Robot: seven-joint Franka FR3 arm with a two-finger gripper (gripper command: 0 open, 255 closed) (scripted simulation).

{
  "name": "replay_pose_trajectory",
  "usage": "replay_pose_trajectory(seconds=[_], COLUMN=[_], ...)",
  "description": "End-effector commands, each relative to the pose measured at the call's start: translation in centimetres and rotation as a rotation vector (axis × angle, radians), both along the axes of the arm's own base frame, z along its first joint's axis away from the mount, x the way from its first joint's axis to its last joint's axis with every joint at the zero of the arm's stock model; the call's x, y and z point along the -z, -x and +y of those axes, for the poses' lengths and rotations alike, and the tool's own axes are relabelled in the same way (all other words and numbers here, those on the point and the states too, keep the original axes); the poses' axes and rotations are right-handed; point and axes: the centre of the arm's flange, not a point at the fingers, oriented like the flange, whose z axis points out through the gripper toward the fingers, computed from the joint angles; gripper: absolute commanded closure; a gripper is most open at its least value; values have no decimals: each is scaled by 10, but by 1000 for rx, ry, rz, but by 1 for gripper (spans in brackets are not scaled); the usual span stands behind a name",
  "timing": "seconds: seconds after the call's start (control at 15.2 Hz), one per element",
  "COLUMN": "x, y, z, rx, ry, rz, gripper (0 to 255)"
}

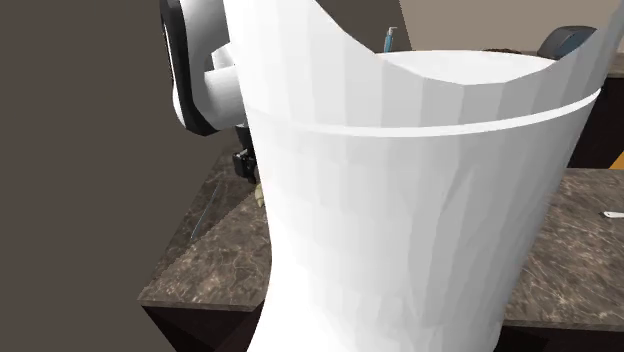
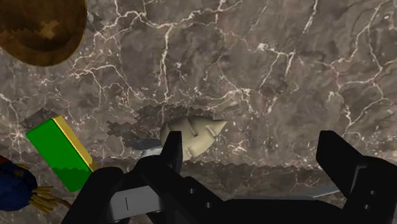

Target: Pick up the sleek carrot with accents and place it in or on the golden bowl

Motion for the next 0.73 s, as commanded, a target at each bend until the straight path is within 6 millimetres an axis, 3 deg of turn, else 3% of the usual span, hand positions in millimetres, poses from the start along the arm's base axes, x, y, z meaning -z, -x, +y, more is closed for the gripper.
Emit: replay_pose_trajectory(seconds=[0.0, 0.46, 0.66], x=[19, 55, 58], y=[-9, -10, -10], z=[-16, -21, -21], rx=[-5, -5, -5], ry=[5, 5, 5], rz=[1, 1, 1], gripper=[0, 0, 0])
